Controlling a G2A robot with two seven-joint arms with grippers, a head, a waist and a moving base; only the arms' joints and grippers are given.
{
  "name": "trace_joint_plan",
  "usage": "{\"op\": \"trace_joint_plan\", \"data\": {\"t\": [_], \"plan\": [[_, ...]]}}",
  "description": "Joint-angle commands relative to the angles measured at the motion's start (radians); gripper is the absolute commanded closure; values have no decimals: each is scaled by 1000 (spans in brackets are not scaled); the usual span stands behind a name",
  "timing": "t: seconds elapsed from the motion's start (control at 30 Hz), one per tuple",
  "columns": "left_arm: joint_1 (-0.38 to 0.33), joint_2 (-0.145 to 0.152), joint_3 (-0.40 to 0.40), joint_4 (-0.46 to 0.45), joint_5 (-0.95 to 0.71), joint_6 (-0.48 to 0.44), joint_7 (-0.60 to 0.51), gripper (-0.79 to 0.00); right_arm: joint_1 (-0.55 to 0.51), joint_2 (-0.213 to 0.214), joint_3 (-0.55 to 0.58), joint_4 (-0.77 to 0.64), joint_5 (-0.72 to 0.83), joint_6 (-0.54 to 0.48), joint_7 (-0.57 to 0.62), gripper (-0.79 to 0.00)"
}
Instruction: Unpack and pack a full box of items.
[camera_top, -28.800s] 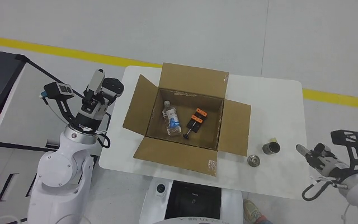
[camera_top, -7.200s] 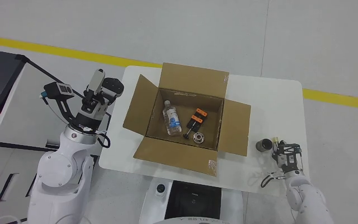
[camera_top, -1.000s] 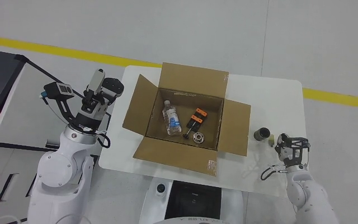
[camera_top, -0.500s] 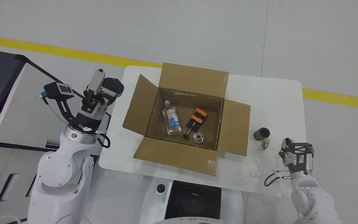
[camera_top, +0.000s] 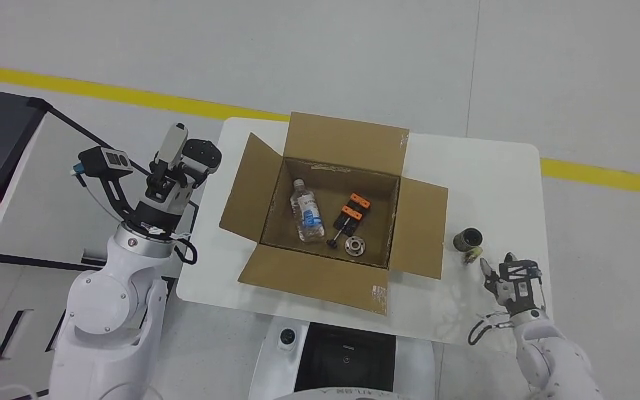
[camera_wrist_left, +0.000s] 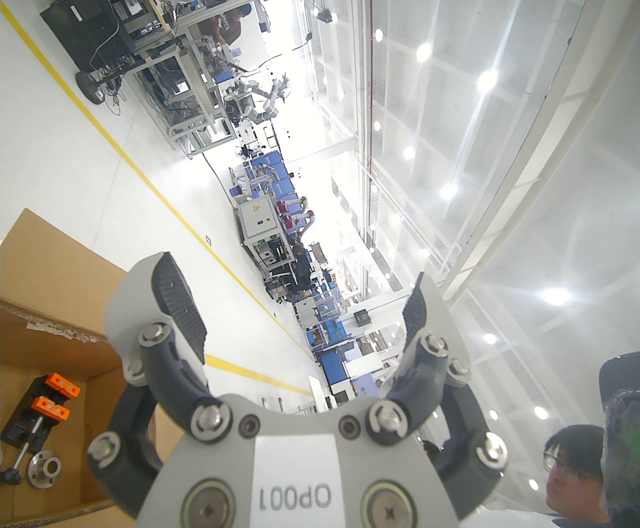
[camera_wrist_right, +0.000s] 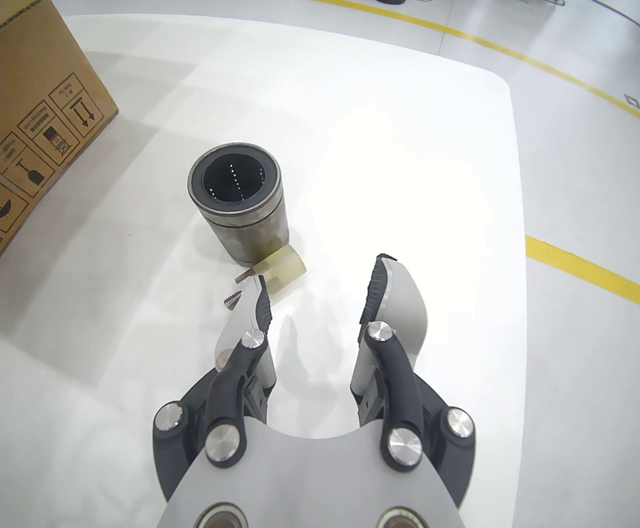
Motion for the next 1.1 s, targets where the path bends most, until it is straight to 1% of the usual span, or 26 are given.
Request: {"op": "trace_joint_plan", "data": {"t": [0.0, 0.17, 0.33, 0.6, 1.07], "plan": [[0, 0, 0, 0, 0, 0, 0, -785, 16, -1, -13, 19, -15, 13, -5, -357], [0, 0, 0, 0, 0, 0, 0, -785, 46, -3, -35, 59, -53, 42, -25, -351], [0, 0, 0, 0, 0, 0, 0, -785, 60, -2, -46, 79, -70, 36, -31, -351], [0, 0, 0, 0, 0, 0, 0, -785, 56, -2, -63, 64, -77, 20, -23, -360], [0, 0, 0, 0, 0, 0, 0, -785, 72, -9, -110, 76, -75, 47, -21, -351]]}}
